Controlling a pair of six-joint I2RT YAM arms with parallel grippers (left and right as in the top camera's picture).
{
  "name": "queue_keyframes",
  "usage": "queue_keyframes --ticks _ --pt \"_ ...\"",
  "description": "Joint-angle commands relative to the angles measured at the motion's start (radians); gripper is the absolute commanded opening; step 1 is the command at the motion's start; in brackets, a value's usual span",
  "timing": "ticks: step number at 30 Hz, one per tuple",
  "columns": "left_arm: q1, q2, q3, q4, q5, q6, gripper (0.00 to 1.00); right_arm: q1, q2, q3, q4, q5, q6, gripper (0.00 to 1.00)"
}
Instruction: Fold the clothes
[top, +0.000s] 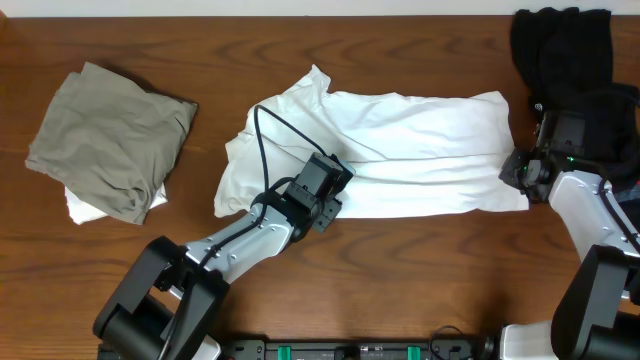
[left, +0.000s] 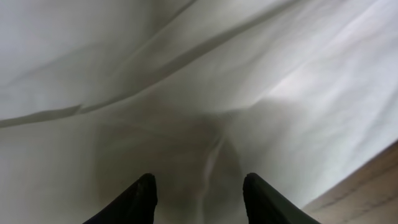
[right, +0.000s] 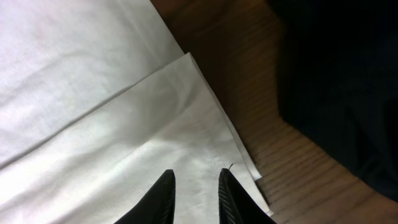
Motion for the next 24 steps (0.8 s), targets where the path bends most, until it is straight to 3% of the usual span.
queue_keyframes --ticks 1,16,24 --pt "0.002 0.007 0.008 0.012 -0.046 0.031 0.47 0.010 -0.002 0.009 0.002 0.000 -0.008 0.22" --pt "0.002 0.083 0.008 0.035 -0.046 0.031 0.43 0.010 -0.002 0.009 0.002 -0.003 -0.008 0.22" --pt "0.002 0.036 0.019 0.055 -0.087 0.031 0.42 0.010 -0.003 0.009 0.002 -0.003 -0.008 0.22"
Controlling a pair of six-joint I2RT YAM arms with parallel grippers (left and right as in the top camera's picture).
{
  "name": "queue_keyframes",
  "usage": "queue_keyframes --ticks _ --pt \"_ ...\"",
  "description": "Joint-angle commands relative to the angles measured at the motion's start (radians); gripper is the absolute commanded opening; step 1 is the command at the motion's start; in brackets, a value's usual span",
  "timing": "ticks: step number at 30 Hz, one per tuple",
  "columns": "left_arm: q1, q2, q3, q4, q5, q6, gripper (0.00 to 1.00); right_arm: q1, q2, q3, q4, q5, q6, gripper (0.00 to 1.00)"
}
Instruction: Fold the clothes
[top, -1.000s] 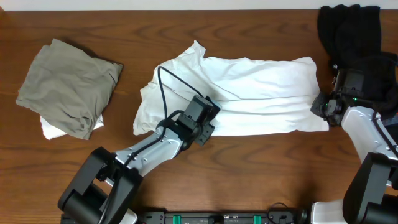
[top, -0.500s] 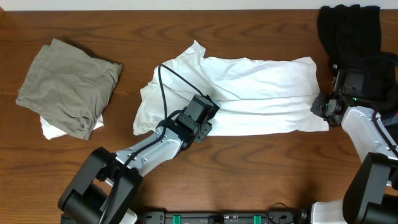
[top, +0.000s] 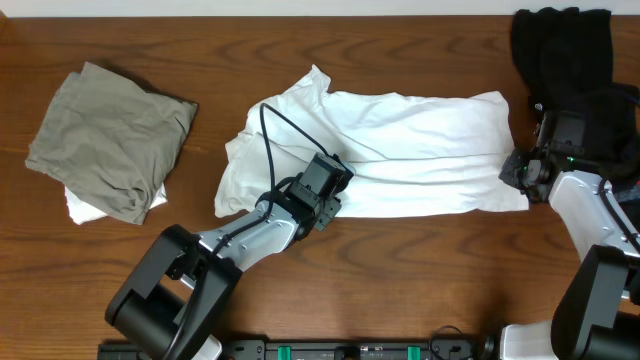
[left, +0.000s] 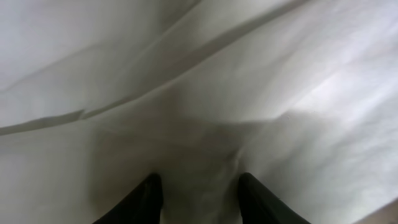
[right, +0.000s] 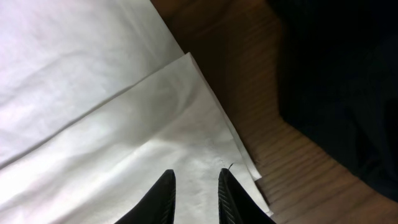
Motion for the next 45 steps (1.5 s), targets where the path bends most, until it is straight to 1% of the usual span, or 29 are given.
queue_keyframes --ticks 1,4,5,7,11,13,16,18,20,30,32,35,36,45 --pt "0.002 -0.037 0.019 0.003 -0.036 0.014 0.42 0.010 -0.003 0.009 0.002 -0.003 -0.008 0.23" --pt "0.003 -0.068 0.031 0.006 -0.044 0.014 0.42 0.010 -0.003 0.009 0.002 -0.003 -0.008 0.22" --pt "0.003 -0.071 0.034 0.008 -0.044 0.014 0.39 0.010 -0.003 0.009 0.002 -0.003 -0.008 0.22" --pt "0.003 -0.070 0.035 0.006 -0.043 0.013 0.36 0.010 -0.003 0.009 0.002 -0.003 -0.008 0.22" --pt "0.003 -0.070 0.034 -0.012 -0.043 0.013 0.36 0.010 -0.003 0.009 0.002 -0.003 -0.008 0.22" --pt "0.002 -0.070 0.034 -0.020 -0.042 0.009 0.37 0.010 -0.003 0.009 0.002 -0.003 -0.008 0.22" --pt "0.002 -0.070 0.034 -0.042 -0.031 -0.019 0.43 0.010 -0.003 0.009 0.002 -0.003 -0.008 0.22" --pt "0.002 -0.070 0.034 -0.063 -0.003 -0.022 0.45 0.010 -0.003 0.009 0.002 -0.003 -0.008 0.22" --pt "0.002 -0.066 0.031 -0.069 0.018 -0.021 0.45 0.010 -0.003 0.009 0.003 -0.003 -0.008 0.23" --pt "0.002 0.008 0.026 -0.060 0.018 -0.024 0.44 0.010 -0.003 0.009 0.003 -0.003 -0.008 0.22" --pt "0.002 0.009 0.026 -0.048 0.013 -0.024 0.38 0.010 -0.003 0.009 0.003 -0.003 -0.008 0.22" --pt "0.002 0.003 0.032 -0.026 -0.008 -0.024 0.19 0.010 -0.003 0.009 0.002 -0.003 -0.008 0.23" --pt "0.002 0.002 0.039 -0.025 -0.009 -0.024 0.15 0.010 -0.003 0.009 0.002 -0.003 -0.008 0.22" --pt "0.003 -0.021 0.058 -0.023 -0.014 -0.024 0.11 0.010 -0.003 0.009 0.002 -0.003 -0.008 0.23"
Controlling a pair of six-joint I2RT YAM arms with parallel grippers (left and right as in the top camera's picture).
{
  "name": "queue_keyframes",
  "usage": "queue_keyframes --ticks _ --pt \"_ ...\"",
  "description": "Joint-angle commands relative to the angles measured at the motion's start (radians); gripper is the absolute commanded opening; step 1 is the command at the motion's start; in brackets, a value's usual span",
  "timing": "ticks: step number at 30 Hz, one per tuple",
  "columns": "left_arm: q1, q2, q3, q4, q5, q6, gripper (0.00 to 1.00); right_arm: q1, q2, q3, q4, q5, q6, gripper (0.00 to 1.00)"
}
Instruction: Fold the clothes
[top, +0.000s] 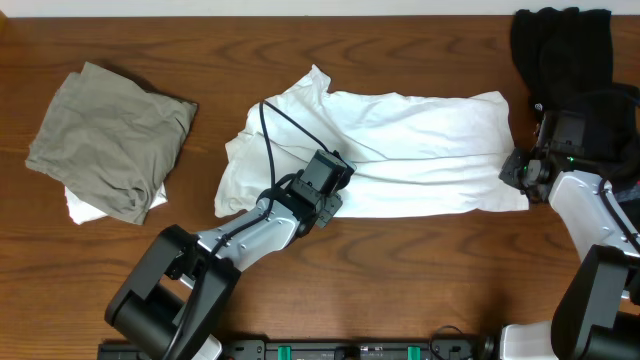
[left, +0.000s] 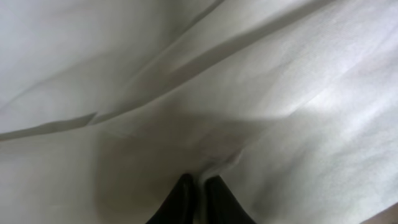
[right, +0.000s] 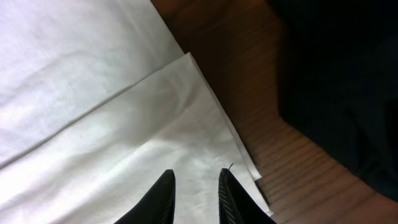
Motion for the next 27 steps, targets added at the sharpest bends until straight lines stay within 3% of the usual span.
queue_keyframes --ticks 1,3,16,22,25,27 --pt "0.003 -0.020 0.031 0.004 -0.016 -0.008 0.10 0.010 -0.003 0.009 0.002 -0.003 -0.008 0.23" --pt "0.003 -0.020 0.031 0.005 -0.017 -0.008 0.06 0.010 -0.003 0.009 0.002 -0.003 -0.008 0.23" --pt "0.009 -0.025 0.107 0.048 -0.064 -0.009 0.06 0.010 -0.003 0.009 0.003 -0.003 -0.008 0.23" --pt "0.009 0.000 0.105 -0.028 -0.056 -0.025 0.06 0.010 -0.003 0.009 0.003 -0.003 -0.008 0.23" --pt "0.008 0.000 0.105 -0.057 -0.055 -0.028 0.17 0.010 -0.003 0.009 0.003 -0.003 -0.008 0.23" --pt "0.008 -0.003 0.106 -0.065 -0.056 -0.028 0.17 0.010 -0.003 0.009 0.003 -0.003 -0.008 0.23"
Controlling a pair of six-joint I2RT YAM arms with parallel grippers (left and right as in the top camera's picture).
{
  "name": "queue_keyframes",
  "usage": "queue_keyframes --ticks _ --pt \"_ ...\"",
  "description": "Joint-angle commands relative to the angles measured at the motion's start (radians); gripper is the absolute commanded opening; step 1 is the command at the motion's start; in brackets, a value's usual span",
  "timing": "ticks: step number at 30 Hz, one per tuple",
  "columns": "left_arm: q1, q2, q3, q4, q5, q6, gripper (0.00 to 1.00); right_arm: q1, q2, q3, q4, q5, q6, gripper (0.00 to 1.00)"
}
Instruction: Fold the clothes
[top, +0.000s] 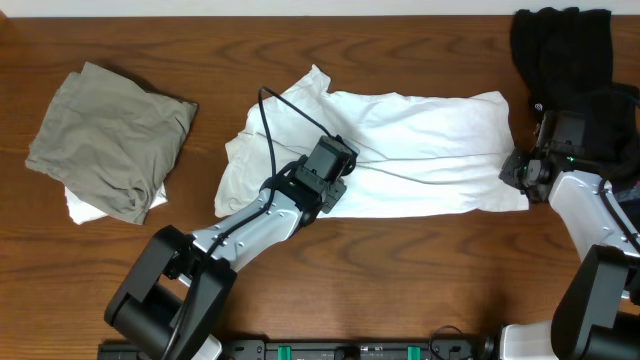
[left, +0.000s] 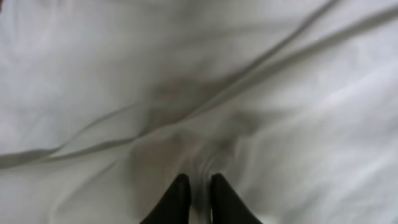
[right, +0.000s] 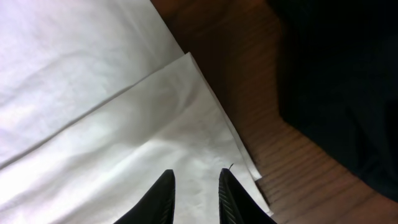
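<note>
A white garment (top: 420, 150) lies spread across the middle of the table. My left gripper (top: 330, 165) sits on its lower left part and is shut on a pinched fold of the white cloth (left: 205, 158). The left wrist view shows its dark fingertips (left: 179, 196) almost touching, with fabric bunched between them. My right gripper (top: 520, 170) rests at the garment's right edge. Its fingers (right: 166, 190) stand apart over flat white cloth (right: 124, 124), close to the layered hem corner (right: 249, 168).
A black garment (top: 560, 45) lies at the far right corner, seen dark in the right wrist view (right: 336, 81). At the left, a folded olive garment (top: 110, 135) lies on a white piece (top: 85, 208). Bare wooden table (top: 420, 270) runs along the front.
My left gripper, still shut on the pinched fold, has moved a little toward the far side of the table, pulling the cloth into new creases. The right gripper has not moved.
My left gripper first pressed on the white garment with its fingers wide apart. Its fingers then stood closer together, and after that they were shut on a pinch of cloth. Now it has shifted with that fold. My right gripper stayed at the right edge throughout.
</note>
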Motion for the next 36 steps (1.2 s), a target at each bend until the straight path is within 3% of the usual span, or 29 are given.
queue_keyframes --ticks 1,9,10,12,21,31,36 --pt "0.004 -0.010 0.011 -0.011 -0.005 -0.009 0.17 0.010 -0.002 0.009 0.002 -0.003 -0.008 0.23" --pt "0.051 -0.146 0.013 0.010 -0.010 -0.033 0.17 0.010 -0.002 0.009 0.002 -0.003 -0.008 0.23" --pt "0.063 -0.146 0.013 0.013 -0.009 -0.060 0.13 0.010 -0.002 0.009 0.001 -0.003 -0.008 0.23" --pt "0.090 -0.135 0.013 0.009 -0.009 -0.116 0.07 0.010 -0.003 0.009 0.001 -0.003 -0.008 0.23" --pt "0.093 -0.016 0.013 0.009 0.172 -0.257 0.06 0.010 -0.002 0.009 -0.003 -0.003 -0.008 0.23" --pt "0.043 0.083 0.002 0.005 0.205 -0.293 0.06 0.010 -0.004 0.010 0.002 -0.002 -0.009 0.22" --pt "0.055 0.057 0.009 -0.009 0.202 -0.289 0.06 0.010 -0.058 0.032 0.001 0.000 -0.014 0.29"
